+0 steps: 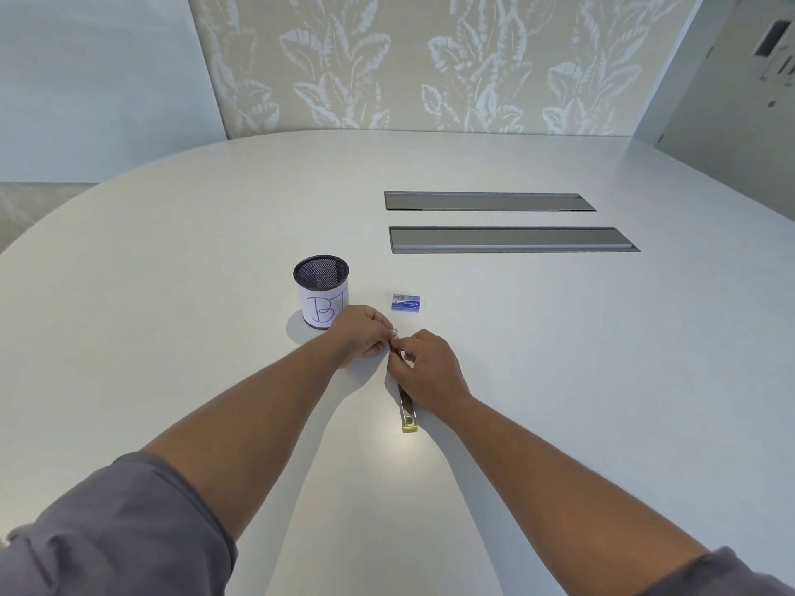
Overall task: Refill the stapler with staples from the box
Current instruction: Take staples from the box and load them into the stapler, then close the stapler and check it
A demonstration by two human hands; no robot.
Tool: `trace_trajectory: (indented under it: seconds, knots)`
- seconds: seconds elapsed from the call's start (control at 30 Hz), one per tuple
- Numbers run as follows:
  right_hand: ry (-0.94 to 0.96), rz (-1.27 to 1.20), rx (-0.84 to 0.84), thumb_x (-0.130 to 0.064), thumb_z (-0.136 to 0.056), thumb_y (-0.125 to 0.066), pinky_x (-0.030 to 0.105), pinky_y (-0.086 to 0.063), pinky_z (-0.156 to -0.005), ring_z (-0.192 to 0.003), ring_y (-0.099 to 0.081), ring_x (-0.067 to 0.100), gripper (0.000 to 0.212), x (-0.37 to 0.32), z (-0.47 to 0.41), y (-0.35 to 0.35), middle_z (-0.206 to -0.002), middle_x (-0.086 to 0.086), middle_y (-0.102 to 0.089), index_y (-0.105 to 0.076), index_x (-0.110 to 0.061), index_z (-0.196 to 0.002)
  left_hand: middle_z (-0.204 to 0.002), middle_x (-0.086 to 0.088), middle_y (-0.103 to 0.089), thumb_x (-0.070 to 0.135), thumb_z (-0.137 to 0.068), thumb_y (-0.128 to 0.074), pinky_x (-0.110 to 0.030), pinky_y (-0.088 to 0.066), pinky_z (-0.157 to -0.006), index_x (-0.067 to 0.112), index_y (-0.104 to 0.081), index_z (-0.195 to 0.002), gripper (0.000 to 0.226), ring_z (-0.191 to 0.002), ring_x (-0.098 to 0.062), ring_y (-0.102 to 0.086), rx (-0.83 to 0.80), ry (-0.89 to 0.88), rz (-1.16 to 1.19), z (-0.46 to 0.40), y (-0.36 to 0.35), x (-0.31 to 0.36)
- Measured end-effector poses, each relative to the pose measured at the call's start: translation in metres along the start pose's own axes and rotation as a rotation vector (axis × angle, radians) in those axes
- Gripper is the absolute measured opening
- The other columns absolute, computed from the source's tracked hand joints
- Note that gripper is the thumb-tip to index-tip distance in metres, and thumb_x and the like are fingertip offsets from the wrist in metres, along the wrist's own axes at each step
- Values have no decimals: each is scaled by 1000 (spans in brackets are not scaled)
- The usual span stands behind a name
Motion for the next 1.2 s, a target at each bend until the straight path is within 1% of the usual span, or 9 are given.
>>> trace_trajectory:
  seconds: [0.1,0.2,0.37,0.5,0.63,0.87,0.93,1.03,1.2]
  knots:
    - [-25,-21,-29,-34,-86,-61,29,-44,-68,-80,-57,14,39,4,-1,-1,-80,-9,-59,-63,-30,-125,-79,-11,-67,-4,-86,-72,-21,-59,-62,5,-69,-88,10,-70,-15,-64,-32,-11,6,1,-1,-1]
    - [-70,-74,-38,-38,-86,-64,28,-49,-72,-80,-60,12,59,9,-1,-1,-82,-10,-62,-47,-28,-142,-83,-10,-70,-2,-82,-76,-19,-58,-63,4,-71,-96,16,-76,-16,-68,-67,-34,-7,3,0,0]
    - [-60,-62,-14,-43,-83,-66,28,-50,-74,-79,-60,11,72,10,3,1,-81,-12,-60,-38,-27,-148,-92,-15,-72,-3,-77,-79,-30,-59,-81,5,-72,-96,21,-85,-22,-69,-65,-55,-38,4,-3,1]
    - [-49,-52,-10,-44,-82,-65,27,-47,-72,-79,-58,10,72,8,3,-1,-80,-13,-59,-37,-29,-147,-86,-14,-71,-4,-76,-80,-25,-57,-68,5,-73,-93,20,-79,-22,-66,-45,-39,-53,3,-3,0]
    - [-48,-40,-1,-43,-83,-64,26,-46,-69,-75,-57,7,68,9,3,0,-78,-15,-57,-37,-33,-145,-80,-13,-70,-5,-76,-79,-24,-54,-63,6,-73,-87,17,-77,-22,-64,-30,-20,-65,2,-5,1]
    - [-109,-92,-15,-40,-82,-71,31,-53,-74,-77,-59,12,73,11,5,8,-83,-9,-59,-38,-27,-146,-85,-15,-71,-3,-76,-81,-24,-51,-63,3,-74,-98,23,-76,-21,-64,-32,-21,-42,2,-5,-1]
    - [-138,-55,-50,-43,-80,-69,33,-54,-72,-74,-60,10,78,10,7,9,-78,-9,-60,-34,-30,-148,-86,-16,-71,-3,-76,-81,-24,-51,-62,1,-74,-101,26,-74,-20,-64,-29,-24,-29,2,-4,-1]
    - [-154,144,-199,-53,-75,-63,36,-53,-67,-79,-63,19,89,5,12,4,-80,-7,-63,-18,-38,-151,-85,-16,-70,-3,-77,-81,-23,-52,-63,-1,-74,-104,28,-70,-18,-62,-20,-29,-33,2,-4,-1]
    - [-158,316,-346,-57,-70,-62,31,-40,-54,-67,-54,19,103,-6,24,-1,-72,-9,-50,-1,-41,-152,-66,-7,-63,-4,-77,-80,-18,-44,-45,-2,-71,-107,31,-46,-8,-52,3,-36,-48,3,-2,-1]
Point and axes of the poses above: each hand's wrist, its own z-axis away from the middle knuckle, its own y-axis out of the back of the hand, x = y × z, the point moved 10 cm from there along -z, towards the middle knuckle
